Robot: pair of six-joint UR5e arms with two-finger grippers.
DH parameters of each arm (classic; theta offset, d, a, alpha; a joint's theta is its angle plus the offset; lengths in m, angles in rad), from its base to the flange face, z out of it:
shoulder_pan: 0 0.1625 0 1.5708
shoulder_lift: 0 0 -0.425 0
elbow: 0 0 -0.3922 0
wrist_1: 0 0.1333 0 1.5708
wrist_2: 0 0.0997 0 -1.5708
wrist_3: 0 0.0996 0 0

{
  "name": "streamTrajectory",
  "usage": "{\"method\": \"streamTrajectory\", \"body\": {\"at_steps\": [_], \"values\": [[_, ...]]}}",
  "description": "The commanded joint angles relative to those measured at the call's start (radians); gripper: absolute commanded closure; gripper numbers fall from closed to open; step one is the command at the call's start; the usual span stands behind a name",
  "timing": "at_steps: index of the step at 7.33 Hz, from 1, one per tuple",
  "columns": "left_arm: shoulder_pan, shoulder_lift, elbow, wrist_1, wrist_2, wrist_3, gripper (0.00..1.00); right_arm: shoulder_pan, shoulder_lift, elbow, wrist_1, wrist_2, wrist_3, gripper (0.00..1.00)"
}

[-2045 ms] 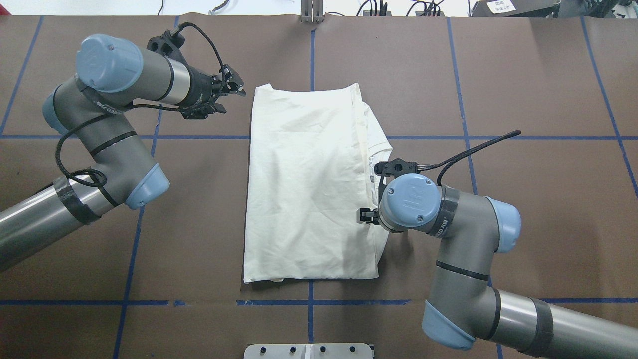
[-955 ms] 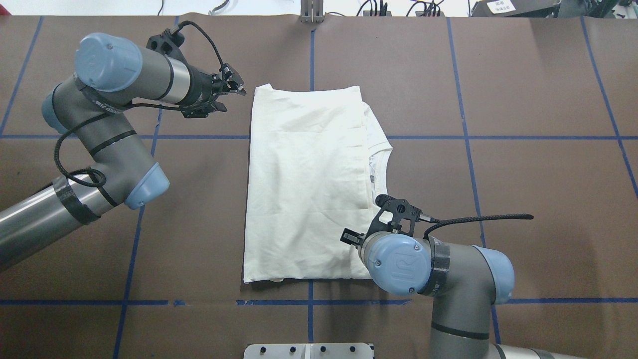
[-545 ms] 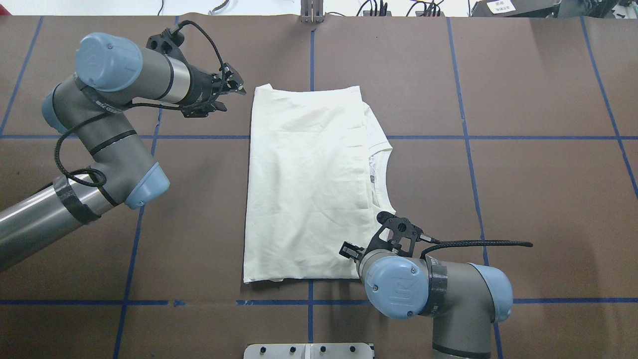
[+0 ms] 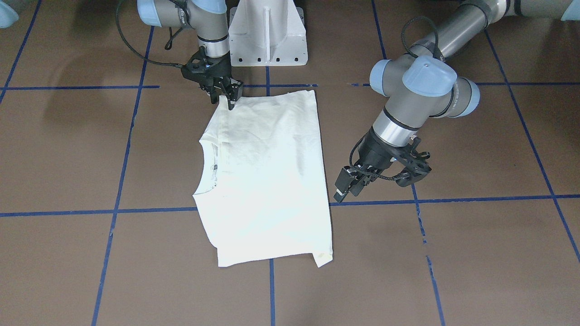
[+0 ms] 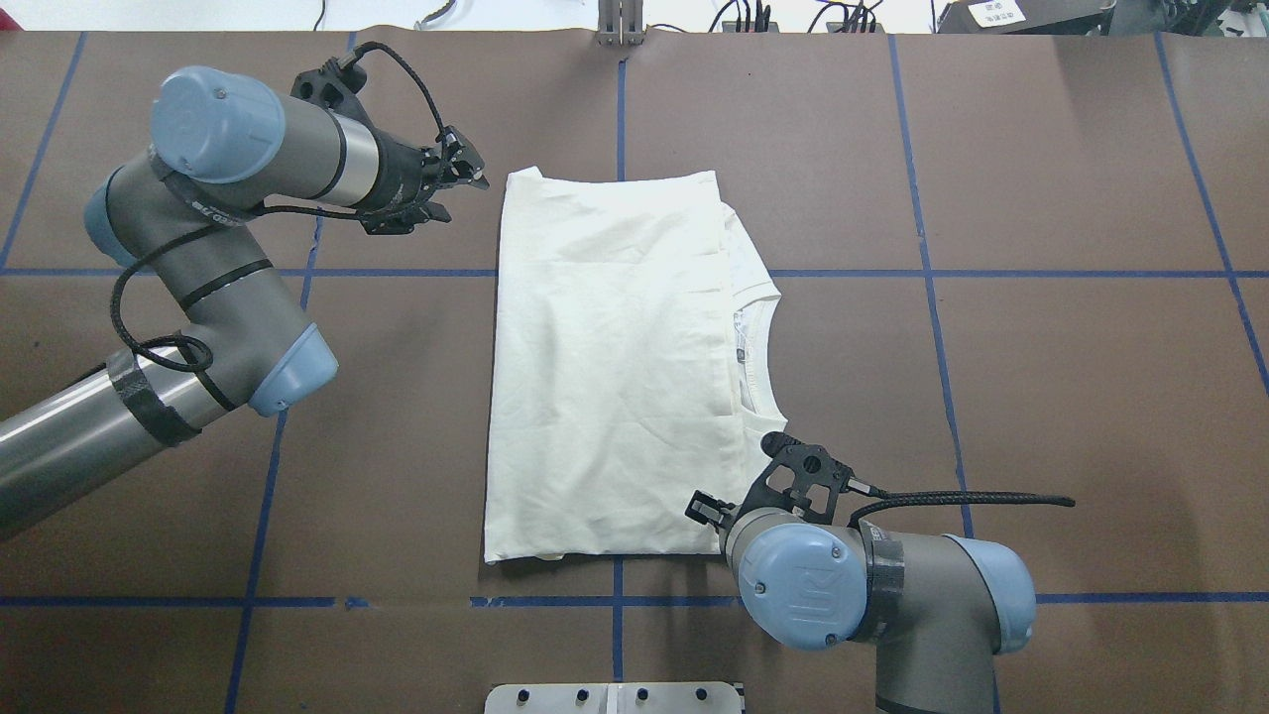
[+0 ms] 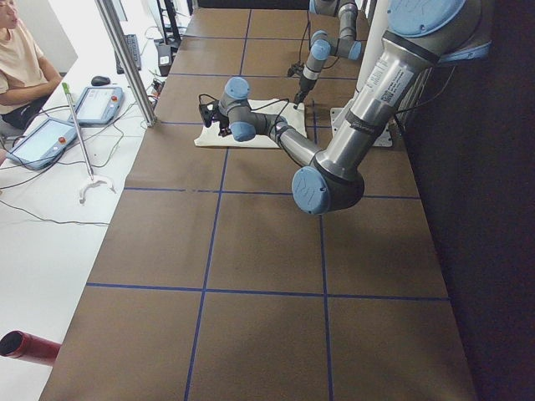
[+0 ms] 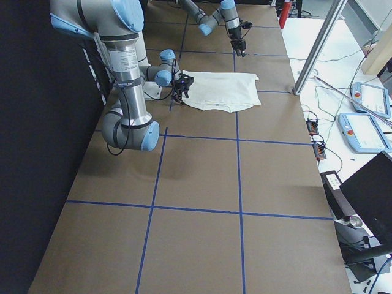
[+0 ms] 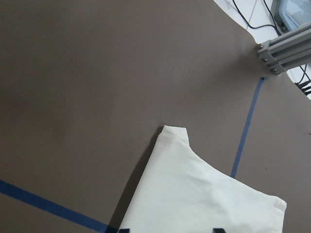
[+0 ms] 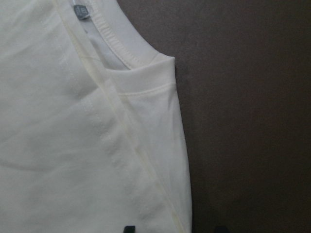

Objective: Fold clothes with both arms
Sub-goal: 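Release the left gripper and lower the right gripper to the shirt's near corner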

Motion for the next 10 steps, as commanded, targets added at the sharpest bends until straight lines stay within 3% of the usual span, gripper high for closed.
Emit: {"method": "streamTrajectory", "body": {"at_steps": [1,2,3,7,8,10], "values": [[0.0,0.0,0.002,0.002,0.0,-0.001,0.35,-0.023,-0.009,0.003,0.0,0.0,0.03,0.93],[0.0,0.0,0.002,0.002,0.0,-0.001,0.35,-0.026,-0.009,0.003,0.0,0.0,0.03,0.92],[0.0,0.0,0.003,0.002,0.0,-0.001,0.36,-0.026,-0.007,0.007,0.0,-0.002,0.03,1.0],[0.0,0.002,-0.004,0.002,0.0,-0.013,0.36,-0.018,-0.027,0.082,-0.001,0.006,0.026,1.0],[0.008,0.009,-0.047,0.011,0.0,-0.03,0.36,-0.018,-0.032,0.096,-0.001,0.009,0.023,1.0],[0.119,0.189,-0.307,0.095,0.041,-0.128,0.36,-0.017,-0.075,0.151,0.0,0.019,0.017,1.0]]}}
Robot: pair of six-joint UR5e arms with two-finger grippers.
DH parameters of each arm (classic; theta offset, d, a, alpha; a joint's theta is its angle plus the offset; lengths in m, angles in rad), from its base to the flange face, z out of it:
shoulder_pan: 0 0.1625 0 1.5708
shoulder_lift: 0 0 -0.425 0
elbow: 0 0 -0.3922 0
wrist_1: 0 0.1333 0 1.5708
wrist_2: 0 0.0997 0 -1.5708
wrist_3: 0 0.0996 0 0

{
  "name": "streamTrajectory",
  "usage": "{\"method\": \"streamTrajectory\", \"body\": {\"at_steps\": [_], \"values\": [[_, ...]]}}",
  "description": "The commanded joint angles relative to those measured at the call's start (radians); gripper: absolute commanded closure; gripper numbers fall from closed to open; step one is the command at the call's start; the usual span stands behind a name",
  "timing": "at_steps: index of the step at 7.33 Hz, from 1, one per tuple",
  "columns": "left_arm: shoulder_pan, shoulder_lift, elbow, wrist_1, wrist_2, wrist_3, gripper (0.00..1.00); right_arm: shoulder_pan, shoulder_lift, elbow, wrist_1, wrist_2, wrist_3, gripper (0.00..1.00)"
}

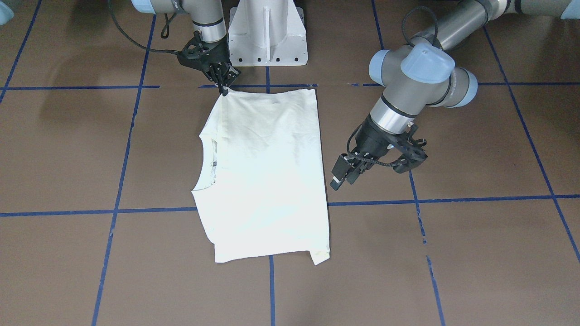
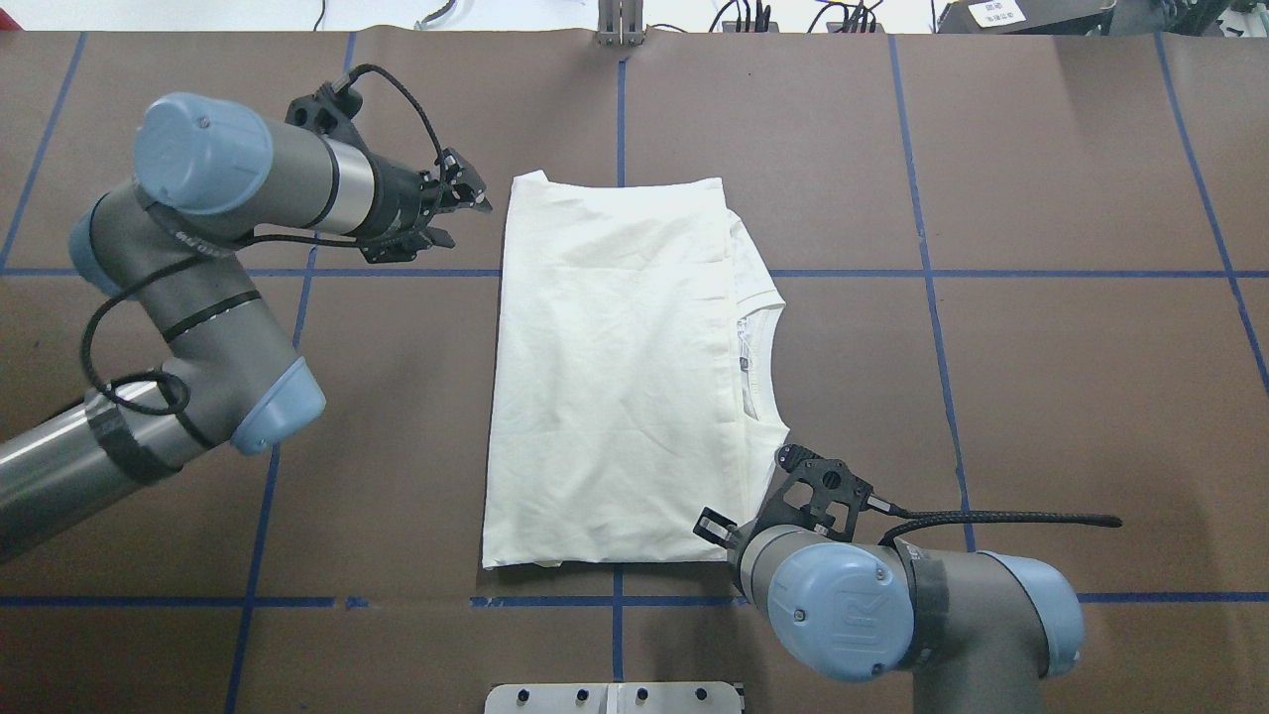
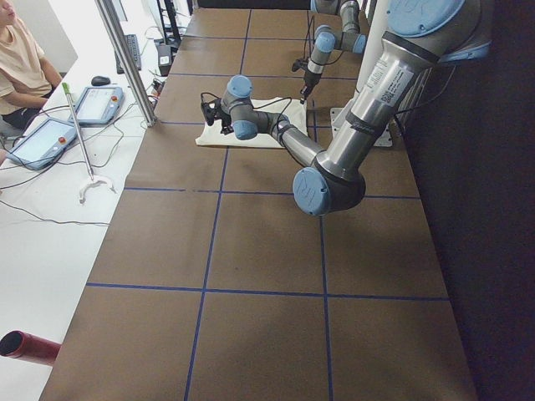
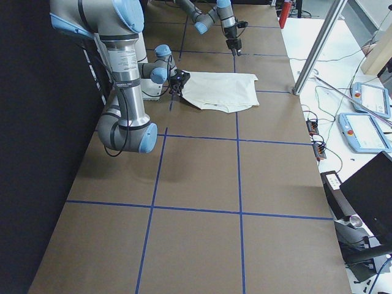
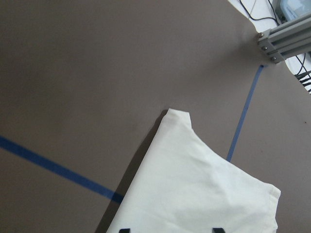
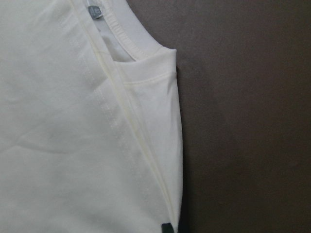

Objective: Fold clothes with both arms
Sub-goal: 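Grasp the shirt's edge nearest the robot with both grippers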

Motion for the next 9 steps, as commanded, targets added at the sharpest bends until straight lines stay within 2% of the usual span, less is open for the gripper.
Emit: {"method": "streamTrajectory", "body": {"at_steps": [1,2,3,5,9], "values": [[0.19,0.186,-0.253,0.119,0.11,-0.096,0.36,0.003,-0.058,0.065,0.003,0.018,-0.008,1.0],[0.292,0.206,-0.289,0.147,0.171,-0.168,0.36,0.003,-0.065,0.069,0.004,0.02,-0.015,1.0],[0.373,0.2,-0.289,0.203,0.18,-0.241,0.36,0.0,-0.063,0.064,0.004,0.02,-0.017,1.0],[0.488,0.194,-0.277,0.212,0.23,-0.289,0.36,0.0,-0.06,0.067,0.004,0.018,-0.015,1.0],[0.538,0.174,-0.259,0.213,0.23,-0.289,0.38,-0.002,-0.059,0.067,0.004,0.018,-0.015,1.0]]}}
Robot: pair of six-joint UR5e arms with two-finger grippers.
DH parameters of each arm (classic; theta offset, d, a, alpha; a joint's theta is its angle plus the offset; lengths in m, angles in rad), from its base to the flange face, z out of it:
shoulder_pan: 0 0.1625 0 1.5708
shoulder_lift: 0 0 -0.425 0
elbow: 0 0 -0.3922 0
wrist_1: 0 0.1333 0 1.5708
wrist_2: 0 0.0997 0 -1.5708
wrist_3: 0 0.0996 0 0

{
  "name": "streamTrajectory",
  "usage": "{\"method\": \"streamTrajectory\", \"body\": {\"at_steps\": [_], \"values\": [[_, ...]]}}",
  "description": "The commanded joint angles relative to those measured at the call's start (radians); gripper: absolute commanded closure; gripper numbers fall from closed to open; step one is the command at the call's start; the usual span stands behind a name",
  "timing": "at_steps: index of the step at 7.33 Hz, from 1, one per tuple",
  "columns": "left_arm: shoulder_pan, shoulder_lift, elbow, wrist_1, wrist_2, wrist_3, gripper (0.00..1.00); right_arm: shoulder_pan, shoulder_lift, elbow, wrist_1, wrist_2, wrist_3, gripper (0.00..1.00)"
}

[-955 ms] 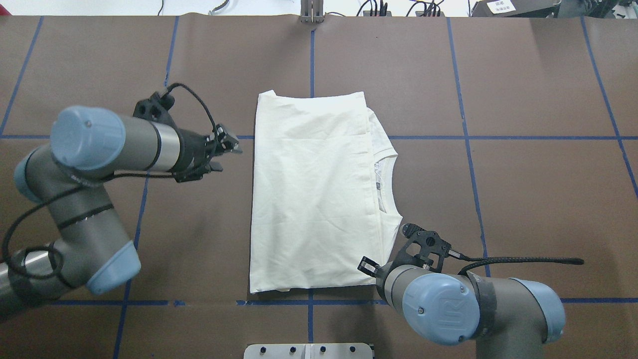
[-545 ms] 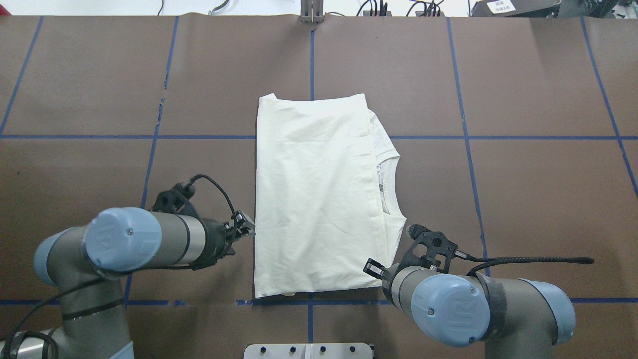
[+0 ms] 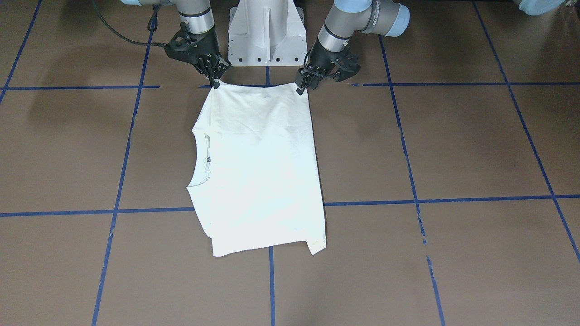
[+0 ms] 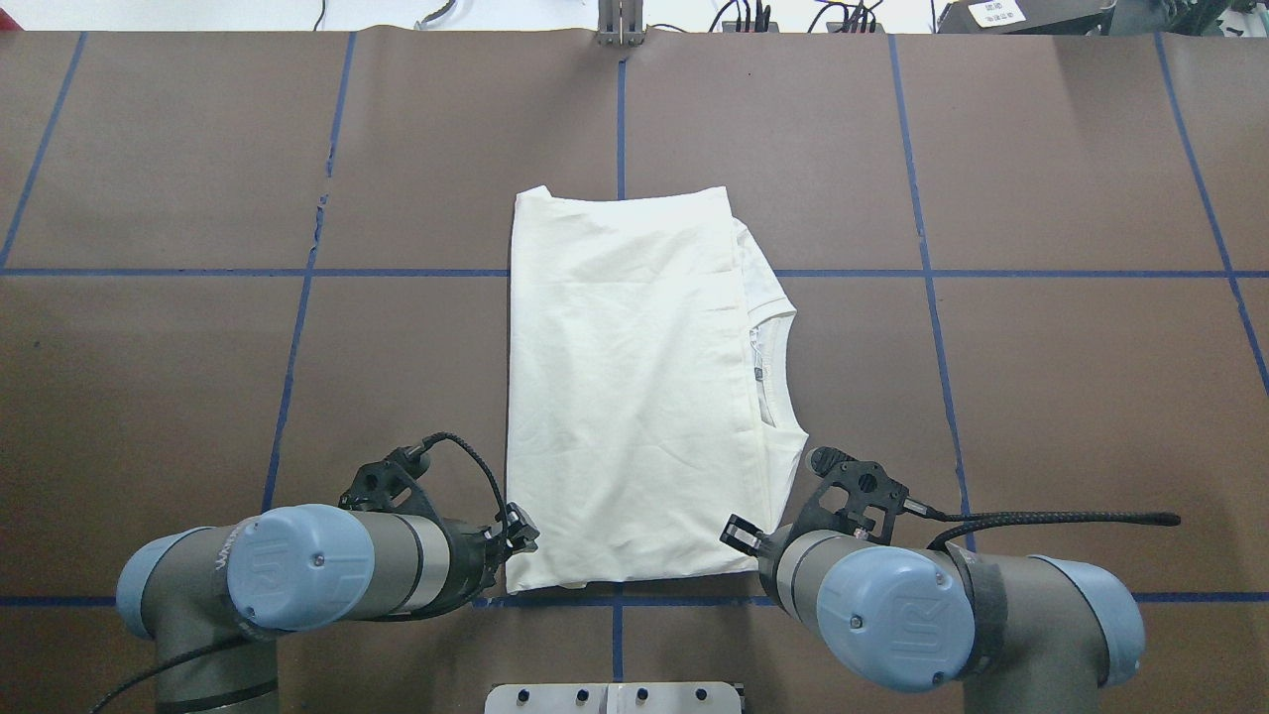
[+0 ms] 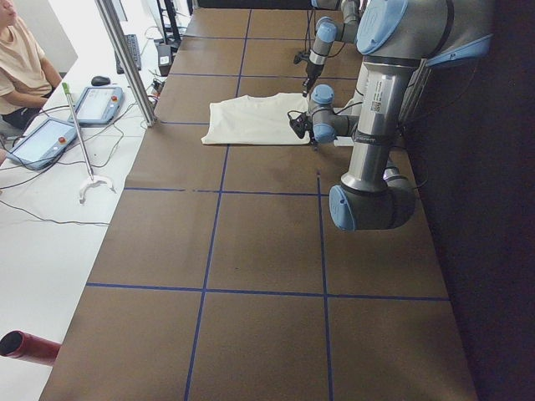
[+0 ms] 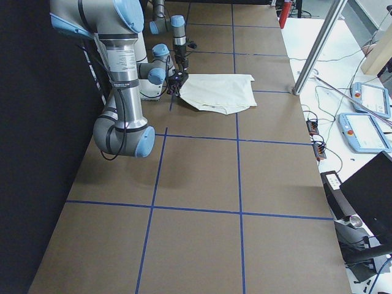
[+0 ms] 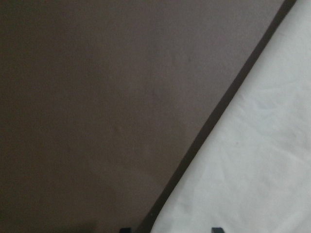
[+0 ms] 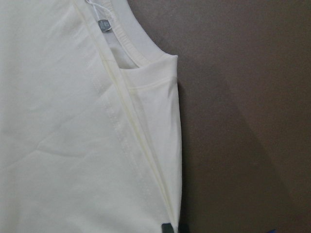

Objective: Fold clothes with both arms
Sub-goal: 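Grasp the shirt's edge nearest the robot with both grippers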

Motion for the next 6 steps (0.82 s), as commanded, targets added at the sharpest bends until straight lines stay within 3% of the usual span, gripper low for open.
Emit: {"method": "streamTrajectory", "body": {"at_steps": [1,4,5,6], "values": [[0.016,-0.003,0.02,0.0,0.002,0.0,0.42,0.0,0.0,0.0,0.0,0.0,0.0,1.0],[0.024,-0.004,0.029,0.001,0.0,0.0,0.61,0.0,0.004,0.002,0.0,0.0,0.0,1.0],[0.027,-0.004,0.029,0.001,0.0,0.0,0.84,0.001,0.005,0.002,0.0,0.0,0.0,1.0],[0.027,-0.004,0.029,0.001,-0.003,0.001,1.0,0.0,0.007,0.002,0.0,0.0,0.0,1.0]]}}
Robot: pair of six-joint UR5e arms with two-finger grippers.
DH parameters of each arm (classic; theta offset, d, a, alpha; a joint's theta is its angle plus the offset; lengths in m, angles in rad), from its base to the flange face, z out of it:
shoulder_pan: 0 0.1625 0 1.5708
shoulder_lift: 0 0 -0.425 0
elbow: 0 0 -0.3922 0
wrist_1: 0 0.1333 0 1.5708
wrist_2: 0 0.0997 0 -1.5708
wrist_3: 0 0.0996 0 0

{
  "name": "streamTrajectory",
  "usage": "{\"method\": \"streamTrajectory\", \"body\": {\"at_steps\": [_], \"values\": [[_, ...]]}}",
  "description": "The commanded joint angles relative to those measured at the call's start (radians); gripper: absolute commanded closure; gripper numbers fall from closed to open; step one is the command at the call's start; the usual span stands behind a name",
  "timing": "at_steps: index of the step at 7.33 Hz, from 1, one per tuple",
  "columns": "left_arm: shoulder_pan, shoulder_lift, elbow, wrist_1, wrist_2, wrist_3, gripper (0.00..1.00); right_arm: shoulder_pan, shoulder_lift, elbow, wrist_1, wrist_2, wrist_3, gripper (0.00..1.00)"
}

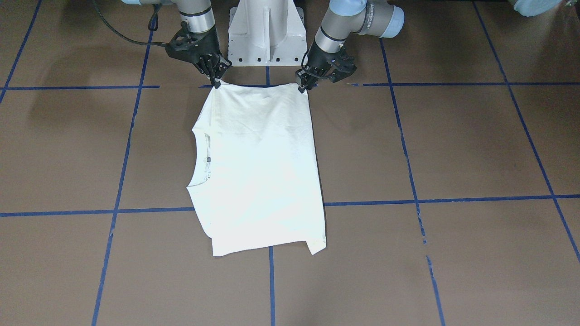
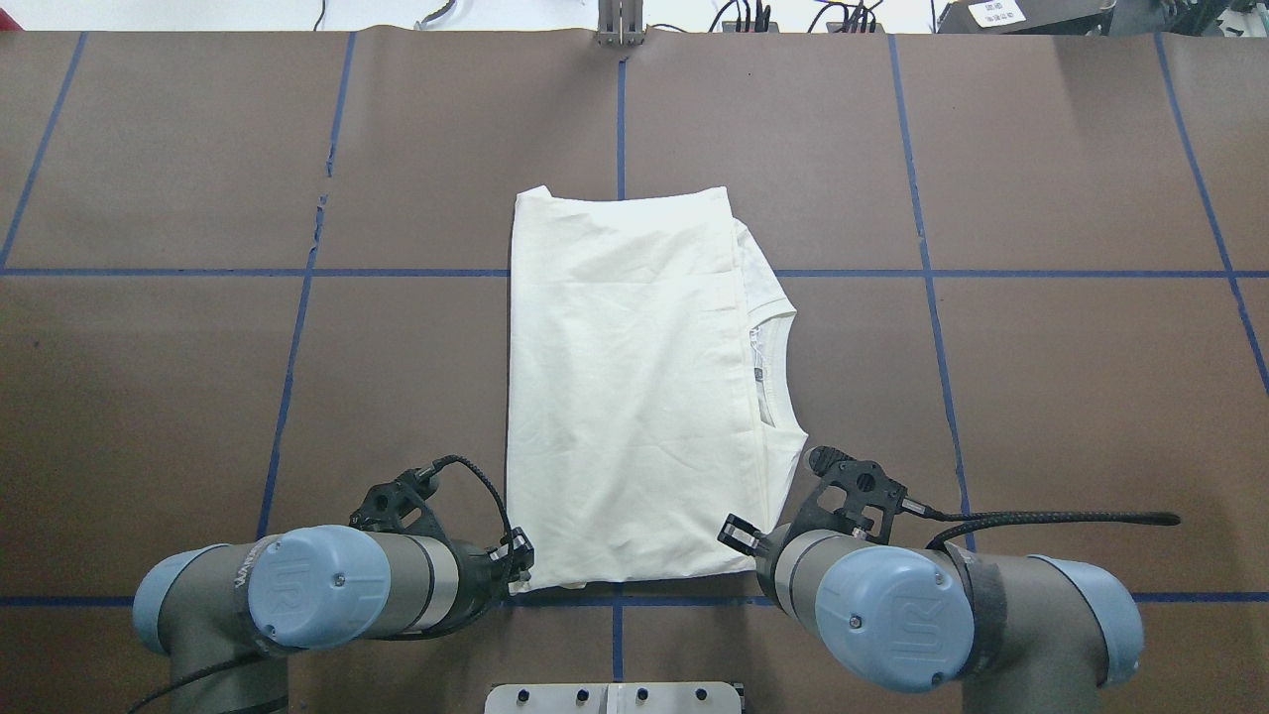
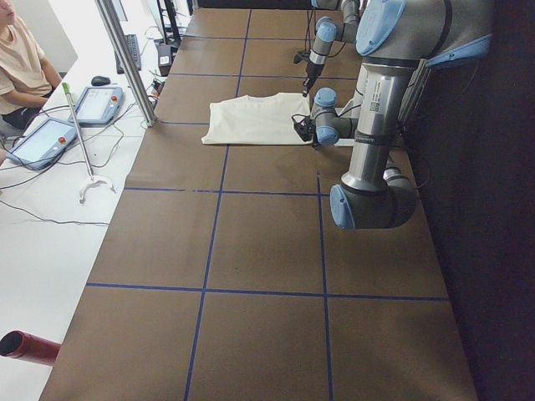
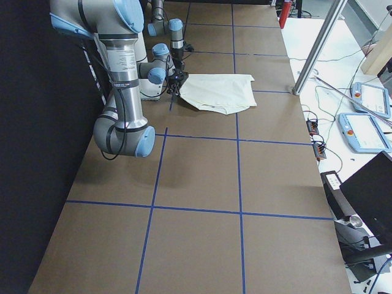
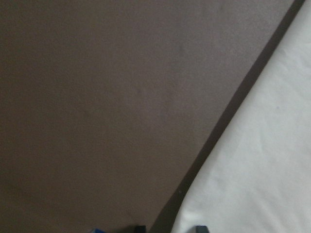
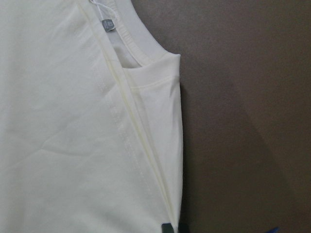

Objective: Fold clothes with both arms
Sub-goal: 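Grasp the shirt's edge nearest the robot with both grippers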

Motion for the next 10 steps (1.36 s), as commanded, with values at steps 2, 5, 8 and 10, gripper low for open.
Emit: {"method": "streamTrajectory", "body": {"at_steps": [2,5,8,10], "values": [[0.0,-0.002,-0.013,0.0,-0.012,0.007,1.0,0.0,-0.001,0.002,0.0,0.0,0.0,1.0],[-0.012,0.08,-0.114,-0.002,-0.056,0.015,1.0,0.004,-0.032,0.032,0.002,0.002,0.0,1.0],[-0.008,0.104,-0.176,0.0,-0.055,-0.003,1.0,-0.029,-0.031,0.069,0.008,0.011,0.008,1.0],[0.0,0.063,-0.211,0.079,-0.056,-0.003,1.0,-0.053,-0.041,0.13,0.0,0.011,0.011,1.0]]}}
